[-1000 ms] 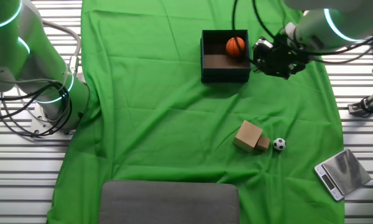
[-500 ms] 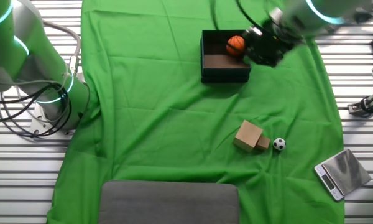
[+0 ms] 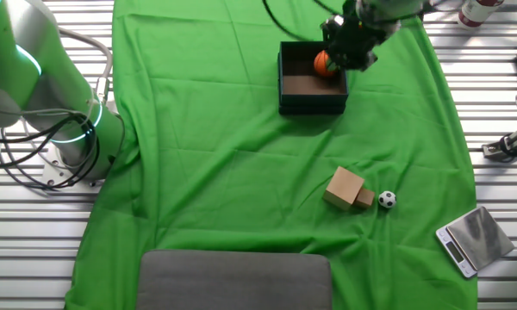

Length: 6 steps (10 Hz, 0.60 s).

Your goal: Take everything out of the gift box

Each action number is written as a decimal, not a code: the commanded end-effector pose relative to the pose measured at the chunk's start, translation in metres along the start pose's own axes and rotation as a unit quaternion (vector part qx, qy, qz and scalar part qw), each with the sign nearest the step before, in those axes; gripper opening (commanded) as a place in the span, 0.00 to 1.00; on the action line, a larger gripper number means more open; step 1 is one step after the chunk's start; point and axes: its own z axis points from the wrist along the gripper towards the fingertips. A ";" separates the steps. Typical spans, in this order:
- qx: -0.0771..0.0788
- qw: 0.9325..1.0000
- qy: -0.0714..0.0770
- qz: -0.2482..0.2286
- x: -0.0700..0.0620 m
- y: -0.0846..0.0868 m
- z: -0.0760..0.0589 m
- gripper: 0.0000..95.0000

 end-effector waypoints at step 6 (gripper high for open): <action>0.010 1.000 0.002 0.018 -0.010 0.022 0.010 0.00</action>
